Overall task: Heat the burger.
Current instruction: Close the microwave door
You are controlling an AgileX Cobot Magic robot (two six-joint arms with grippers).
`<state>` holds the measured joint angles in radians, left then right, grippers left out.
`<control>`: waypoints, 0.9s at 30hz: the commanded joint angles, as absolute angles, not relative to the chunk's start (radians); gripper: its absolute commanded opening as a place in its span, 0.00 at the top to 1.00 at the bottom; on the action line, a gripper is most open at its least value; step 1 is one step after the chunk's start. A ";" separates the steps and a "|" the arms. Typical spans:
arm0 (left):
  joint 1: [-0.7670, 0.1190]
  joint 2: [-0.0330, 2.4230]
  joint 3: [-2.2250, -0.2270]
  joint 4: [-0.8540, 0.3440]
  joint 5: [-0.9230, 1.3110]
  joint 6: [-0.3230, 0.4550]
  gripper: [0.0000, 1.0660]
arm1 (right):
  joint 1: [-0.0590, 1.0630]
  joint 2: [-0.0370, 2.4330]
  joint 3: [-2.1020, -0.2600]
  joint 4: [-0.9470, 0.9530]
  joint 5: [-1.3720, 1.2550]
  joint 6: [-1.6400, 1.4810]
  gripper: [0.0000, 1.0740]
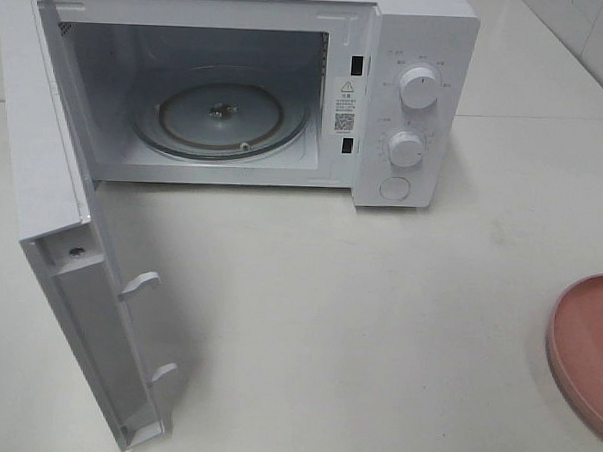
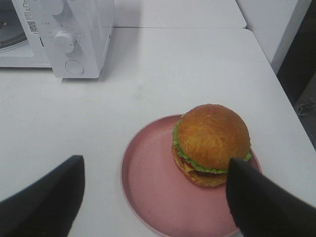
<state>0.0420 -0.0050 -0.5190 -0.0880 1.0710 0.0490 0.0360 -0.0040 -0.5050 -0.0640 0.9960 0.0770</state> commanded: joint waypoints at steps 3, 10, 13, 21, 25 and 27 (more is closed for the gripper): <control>0.042 -0.010 -0.516 -0.087 1.067 0.042 0.06 | 0.030 -0.031 -0.503 -0.063 0.998 0.067 0.29; 0.042 -0.010 -0.517 -0.092 1.063 0.041 0.14 | 0.030 -0.031 -0.503 -0.063 0.998 0.067 0.29; 0.042 -0.010 -0.526 -0.094 1.054 0.041 0.21 | 0.030 -0.031 -0.503 -0.063 0.998 0.067 0.29; 0.042 0.003 -0.537 -0.088 1.030 0.042 0.52 | 0.030 -0.031 -0.503 -0.063 0.998 0.067 0.29; 0.042 0.065 -0.537 -0.088 1.029 0.042 0.74 | 0.030 -0.031 -0.503 -0.063 0.998 0.067 0.29; 0.042 0.084 -0.537 -0.088 1.029 0.042 0.78 | 0.030 -0.031 -0.503 -0.063 0.998 0.067 0.29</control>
<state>0.0420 0.0830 -0.5310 -0.0880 1.0390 0.0490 0.0360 -0.0040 -0.5050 -0.0640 0.9970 0.0770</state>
